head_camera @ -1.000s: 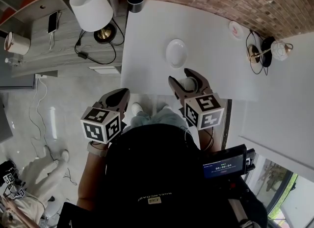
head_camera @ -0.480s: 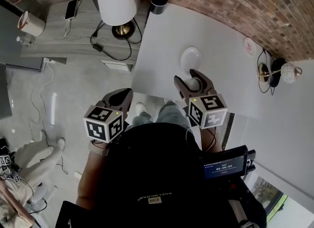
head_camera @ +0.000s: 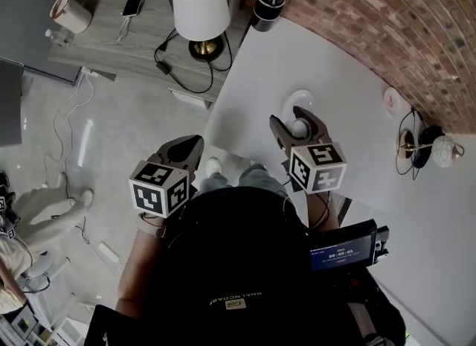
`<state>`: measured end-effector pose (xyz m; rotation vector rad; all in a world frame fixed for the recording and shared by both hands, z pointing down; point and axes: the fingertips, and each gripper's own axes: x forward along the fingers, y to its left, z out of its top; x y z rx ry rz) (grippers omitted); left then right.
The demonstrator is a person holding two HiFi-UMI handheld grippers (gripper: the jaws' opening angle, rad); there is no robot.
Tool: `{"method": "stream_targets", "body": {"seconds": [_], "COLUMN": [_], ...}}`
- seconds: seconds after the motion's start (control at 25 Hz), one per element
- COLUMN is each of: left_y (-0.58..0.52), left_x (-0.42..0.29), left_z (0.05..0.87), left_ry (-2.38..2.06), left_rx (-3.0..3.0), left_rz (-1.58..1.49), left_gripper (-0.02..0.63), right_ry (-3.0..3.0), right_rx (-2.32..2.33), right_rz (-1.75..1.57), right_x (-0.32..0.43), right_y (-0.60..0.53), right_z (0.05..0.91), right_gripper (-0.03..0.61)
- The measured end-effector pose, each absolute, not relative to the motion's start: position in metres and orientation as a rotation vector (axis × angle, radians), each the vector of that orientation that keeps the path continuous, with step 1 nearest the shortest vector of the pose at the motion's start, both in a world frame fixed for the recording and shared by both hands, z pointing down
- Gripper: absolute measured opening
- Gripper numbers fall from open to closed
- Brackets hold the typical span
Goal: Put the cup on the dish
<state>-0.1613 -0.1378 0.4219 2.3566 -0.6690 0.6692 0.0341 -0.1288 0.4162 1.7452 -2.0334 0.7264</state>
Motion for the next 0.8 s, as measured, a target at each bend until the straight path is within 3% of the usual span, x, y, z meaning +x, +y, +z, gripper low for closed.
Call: {"method": "stream_targets", "body": {"seconds": [0.8], "left_y": [-0.111], "left_x": [-0.130], "left_z": [0.417], "left_ry": [-0.935], "left_rx": [2.224], "left_rz": [0.678], "left_gripper": [0.006], "right_ry": [-2.051], "right_rx": [1.544], "right_rz": [0.638], "right_x": [0.096], "right_y": [-0.162], "right_z": [0.468], "right_gripper": [0.256]}}
